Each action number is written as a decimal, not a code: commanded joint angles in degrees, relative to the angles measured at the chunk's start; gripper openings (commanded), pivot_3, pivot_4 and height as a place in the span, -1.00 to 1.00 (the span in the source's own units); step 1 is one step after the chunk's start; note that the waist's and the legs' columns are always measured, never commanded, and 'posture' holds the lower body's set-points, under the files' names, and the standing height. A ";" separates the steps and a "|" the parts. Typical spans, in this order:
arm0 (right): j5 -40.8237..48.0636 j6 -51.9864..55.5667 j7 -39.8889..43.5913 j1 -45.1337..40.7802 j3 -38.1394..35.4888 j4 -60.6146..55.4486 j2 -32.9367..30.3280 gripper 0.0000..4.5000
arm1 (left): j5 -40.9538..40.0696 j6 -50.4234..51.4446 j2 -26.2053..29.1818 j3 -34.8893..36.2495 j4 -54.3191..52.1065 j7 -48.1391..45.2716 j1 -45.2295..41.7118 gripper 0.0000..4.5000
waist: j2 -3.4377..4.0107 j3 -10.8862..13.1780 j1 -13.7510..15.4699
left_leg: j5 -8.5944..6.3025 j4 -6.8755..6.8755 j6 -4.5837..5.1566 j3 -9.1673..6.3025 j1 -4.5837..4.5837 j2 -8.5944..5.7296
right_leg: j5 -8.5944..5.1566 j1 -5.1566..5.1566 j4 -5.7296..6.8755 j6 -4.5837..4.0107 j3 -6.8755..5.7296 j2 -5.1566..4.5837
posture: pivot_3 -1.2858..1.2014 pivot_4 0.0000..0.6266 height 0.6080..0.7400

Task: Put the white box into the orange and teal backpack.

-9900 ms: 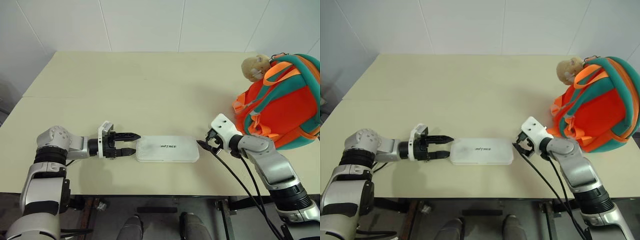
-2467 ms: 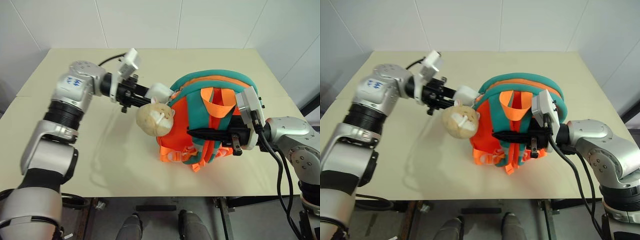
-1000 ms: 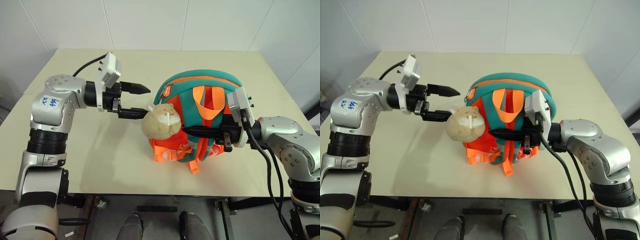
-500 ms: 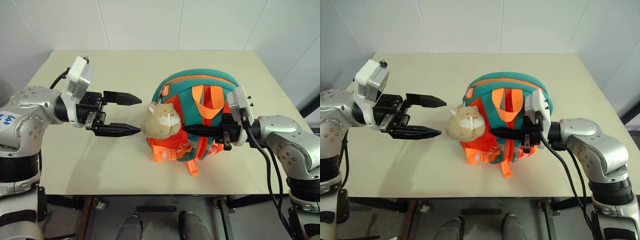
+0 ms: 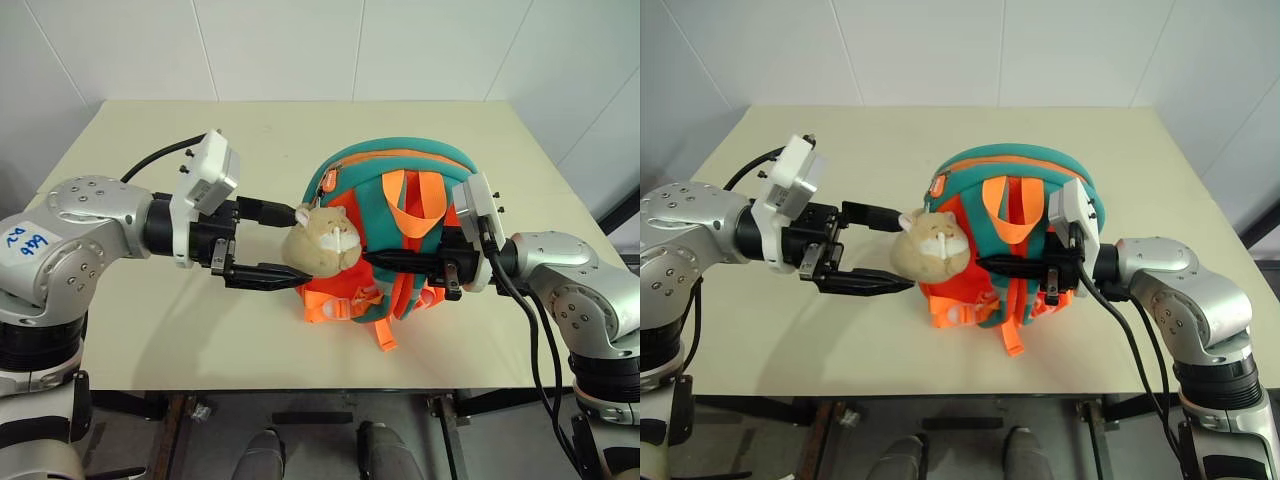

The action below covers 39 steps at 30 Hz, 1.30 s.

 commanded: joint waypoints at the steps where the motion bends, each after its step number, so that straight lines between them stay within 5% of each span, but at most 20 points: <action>1: 0.28 -1.36 0.18 -1.15 -0.60 -1.26 0.00 -1.00 | 0.14 -0.57 -0.29 -0.22 -0.74 1.61 -1.57 0.71 | 0.00 0.00 -0.02 | 0.00 0.00 0.00 0.00 0.00 0.00 | 0.00 0.00 -0.01 0.00 0.00 0.00 | 0.03 -0.52 1.00; 10: 0.76 -1.69 -0.05 0.00 -1.45 -2.07 0.06 -1.00 | -1.95 1.76 0.40 -0.06 1.11 1.73 -4.25 -0.47 | 0.00 0.00 0.01 | 0.00 -0.01 0.00 0.01 -0.01 0.00 | 0.00 0.00 -0.06 0.00 0.00 0.00 | 0.03 -0.52 1.00; 15: 1.92 -2.15 0.21 0.93 -2.09 -2.45 0.69 -1.00 | -1.46 3.20 1.62 0.16 7.08 1.02 -7.59 -0.90 | 0.00 0.00 0.00 | 0.00 -0.01 0.00 0.01 -0.01 0.00 | 0.00 0.00 -0.07 -0.01 -0.01 0.00 | 0.03 -0.52 1.00; 39: 4.22 -1.62 -2.58 3.04 -2.37 -5.15 1.34 -1.00 | 29.19 -10.34 1.87 -23.97 42.14 -6.94 -17.02 -0.93 | 0.00 0.00 0.11 | 0.00 -0.04 0.00 0.01 -0.02 -0.01 | 0.00 0.01 -0.10 0.01 -0.02 0.00 | 0.03 -0.52 1.00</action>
